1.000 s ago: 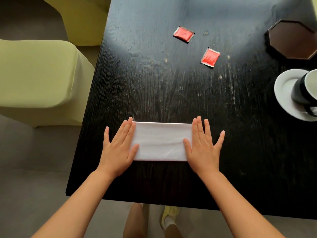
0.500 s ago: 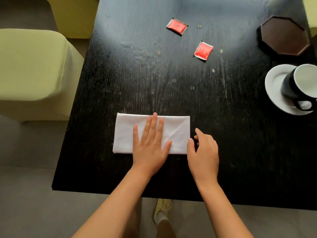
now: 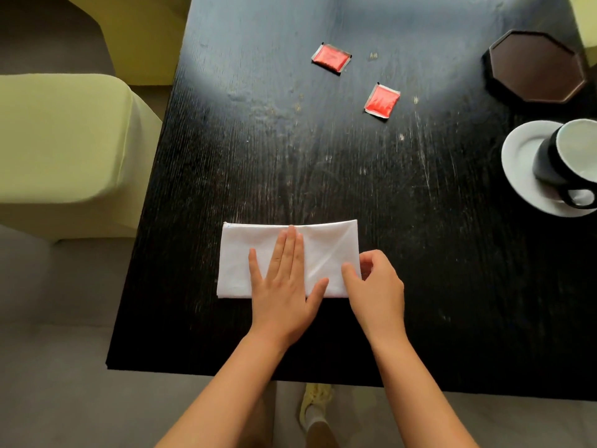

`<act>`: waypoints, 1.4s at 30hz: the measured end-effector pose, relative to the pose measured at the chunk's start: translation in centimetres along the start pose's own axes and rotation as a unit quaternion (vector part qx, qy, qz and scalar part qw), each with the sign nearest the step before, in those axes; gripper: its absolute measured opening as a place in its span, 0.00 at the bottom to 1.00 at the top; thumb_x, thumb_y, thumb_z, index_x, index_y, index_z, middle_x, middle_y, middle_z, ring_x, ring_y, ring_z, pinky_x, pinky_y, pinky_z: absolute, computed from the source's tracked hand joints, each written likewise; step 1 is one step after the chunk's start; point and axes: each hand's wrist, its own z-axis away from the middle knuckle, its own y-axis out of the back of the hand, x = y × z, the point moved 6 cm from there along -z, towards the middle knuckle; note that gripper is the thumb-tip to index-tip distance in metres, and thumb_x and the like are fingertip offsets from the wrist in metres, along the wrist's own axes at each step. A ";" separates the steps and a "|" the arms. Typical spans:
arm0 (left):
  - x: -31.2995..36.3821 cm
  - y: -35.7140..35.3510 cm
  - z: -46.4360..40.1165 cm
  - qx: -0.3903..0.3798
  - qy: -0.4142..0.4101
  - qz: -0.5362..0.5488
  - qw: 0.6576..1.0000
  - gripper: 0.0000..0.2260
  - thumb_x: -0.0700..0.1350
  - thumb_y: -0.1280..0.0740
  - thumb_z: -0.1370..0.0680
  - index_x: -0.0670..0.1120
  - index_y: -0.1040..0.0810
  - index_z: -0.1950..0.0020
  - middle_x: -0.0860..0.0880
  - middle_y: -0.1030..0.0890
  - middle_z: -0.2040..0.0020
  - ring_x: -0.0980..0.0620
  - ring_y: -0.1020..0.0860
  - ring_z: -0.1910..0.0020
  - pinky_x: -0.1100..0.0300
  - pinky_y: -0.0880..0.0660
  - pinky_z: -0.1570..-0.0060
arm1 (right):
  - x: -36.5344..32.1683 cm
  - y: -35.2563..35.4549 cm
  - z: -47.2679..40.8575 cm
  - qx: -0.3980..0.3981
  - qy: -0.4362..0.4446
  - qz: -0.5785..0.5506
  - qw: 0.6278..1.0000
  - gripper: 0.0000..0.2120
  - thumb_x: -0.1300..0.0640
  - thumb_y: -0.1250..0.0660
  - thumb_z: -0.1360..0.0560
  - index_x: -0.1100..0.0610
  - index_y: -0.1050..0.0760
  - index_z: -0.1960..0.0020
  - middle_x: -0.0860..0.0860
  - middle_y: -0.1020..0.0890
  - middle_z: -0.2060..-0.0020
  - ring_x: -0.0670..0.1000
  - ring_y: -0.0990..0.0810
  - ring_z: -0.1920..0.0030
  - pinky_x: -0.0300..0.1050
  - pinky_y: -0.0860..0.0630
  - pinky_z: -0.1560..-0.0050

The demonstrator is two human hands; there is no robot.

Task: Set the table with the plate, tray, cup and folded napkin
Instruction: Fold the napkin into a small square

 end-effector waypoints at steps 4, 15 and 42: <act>-0.3 0.8 2.2 0.020 0.011 0.108 0.994 0.32 0.65 0.63 0.25 0.49 0.61 0.25 0.53 0.57 0.23 0.59 0.63 0.25 0.52 0.71 0.29 | -1.5 0.3 0.7 -0.020 0.033 -0.095 0.995 0.05 0.55 0.34 0.28 0.49 0.28 0.61 0.44 0.21 0.64 0.39 0.23 0.65 0.28 0.29 0.70; -3.3 8.3 3.3 0.120 0.143 0.526 0.830 0.11 0.57 0.38 0.27 0.54 0.20 0.52 0.56 0.17 0.59 0.61 0.20 0.60 0.70 0.27 0.62 | -7.3 -4.0 3.9 -0.158 0.111 -0.223 0.956 0.16 0.50 0.48 0.25 0.52 0.21 0.55 0.46 0.17 0.55 0.42 0.21 0.51 0.32 0.26 0.52; -9.9 3.2 0.2 0.050 -0.064 -0.042 0.996 0.25 0.51 0.50 0.23 0.47 0.44 0.26 0.45 0.44 0.25 0.46 0.45 0.26 0.39 0.46 0.30 | -5.4 -12.1 1.7 -0.090 0.357 0.367 0.854 0.28 0.45 0.55 0.22 0.55 0.55 0.26 0.51 0.53 0.25 0.53 0.56 0.25 0.52 0.59 0.27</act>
